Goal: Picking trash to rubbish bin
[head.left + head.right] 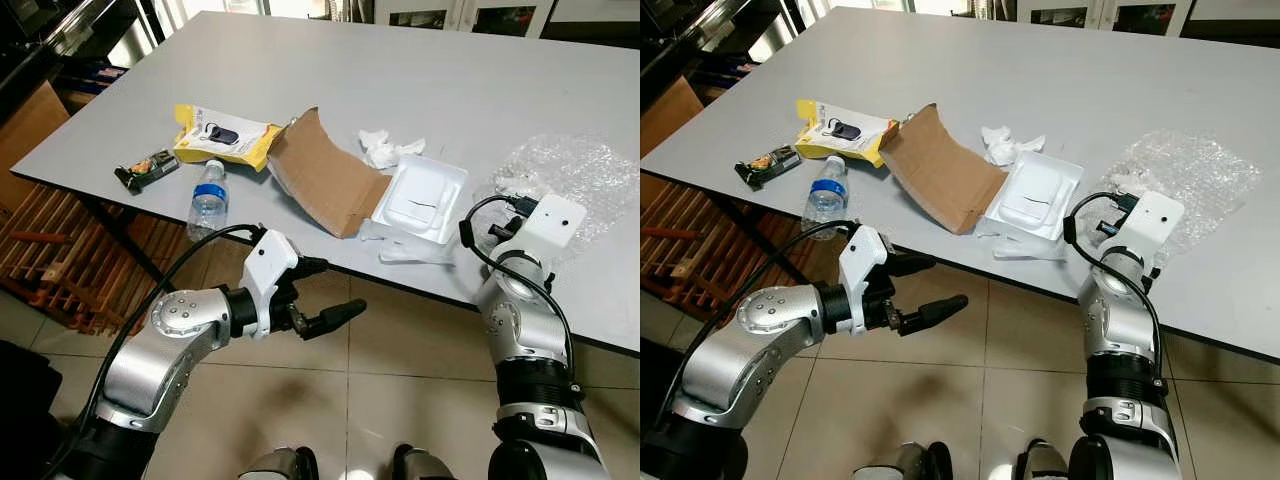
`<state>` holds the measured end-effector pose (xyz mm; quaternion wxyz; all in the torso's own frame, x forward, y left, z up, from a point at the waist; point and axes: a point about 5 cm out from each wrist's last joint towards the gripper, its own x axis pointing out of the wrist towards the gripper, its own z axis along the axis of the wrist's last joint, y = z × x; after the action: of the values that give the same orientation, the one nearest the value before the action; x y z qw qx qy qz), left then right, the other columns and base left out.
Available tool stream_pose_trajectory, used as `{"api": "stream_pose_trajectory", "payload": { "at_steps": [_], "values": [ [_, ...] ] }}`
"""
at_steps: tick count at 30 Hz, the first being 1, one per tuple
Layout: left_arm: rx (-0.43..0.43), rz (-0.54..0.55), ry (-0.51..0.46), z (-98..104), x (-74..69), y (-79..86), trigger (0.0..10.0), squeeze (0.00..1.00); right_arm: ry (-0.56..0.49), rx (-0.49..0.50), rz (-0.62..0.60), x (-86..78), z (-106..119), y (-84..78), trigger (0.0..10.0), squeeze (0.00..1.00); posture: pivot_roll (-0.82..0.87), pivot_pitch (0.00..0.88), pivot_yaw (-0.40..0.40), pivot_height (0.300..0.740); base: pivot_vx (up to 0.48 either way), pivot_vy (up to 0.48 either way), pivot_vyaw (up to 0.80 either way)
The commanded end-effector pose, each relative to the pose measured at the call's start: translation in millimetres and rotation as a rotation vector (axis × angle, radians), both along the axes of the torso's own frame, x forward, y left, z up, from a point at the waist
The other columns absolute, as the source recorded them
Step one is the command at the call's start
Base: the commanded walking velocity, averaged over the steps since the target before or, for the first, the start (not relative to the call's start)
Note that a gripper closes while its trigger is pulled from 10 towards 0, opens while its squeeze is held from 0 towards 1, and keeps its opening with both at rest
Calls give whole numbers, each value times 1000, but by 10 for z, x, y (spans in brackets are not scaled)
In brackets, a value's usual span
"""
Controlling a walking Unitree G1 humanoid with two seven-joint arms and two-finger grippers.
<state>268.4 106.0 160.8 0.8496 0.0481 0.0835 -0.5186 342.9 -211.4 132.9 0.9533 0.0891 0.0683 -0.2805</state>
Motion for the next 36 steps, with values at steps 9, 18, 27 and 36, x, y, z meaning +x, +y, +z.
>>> {"api": "stream_pose_trajectory", "payload": {
  "at_steps": [9,18,27,36],
  "values": [
    [-6,-43,-3,57,-35,-15,10000,0,173,103,12,-140,-454,70,0,0,74,169,145,740,0,0,0],
    [-2,-39,1,45,-34,-21,10000,0,171,104,8,-138,-453,53,0,0,74,169,145,740,0,0,0],
    [-3,-31,-3,50,-32,-20,10000,0,96,45,-4,-103,-317,44,0,0,81,168,144,740,0,0,0],
    [-7,-21,-11,54,-2,-31,10000,0,-109,-124,6,-60,109,59,0,0,75,160,138,740,0,0,0]
  ]
}}
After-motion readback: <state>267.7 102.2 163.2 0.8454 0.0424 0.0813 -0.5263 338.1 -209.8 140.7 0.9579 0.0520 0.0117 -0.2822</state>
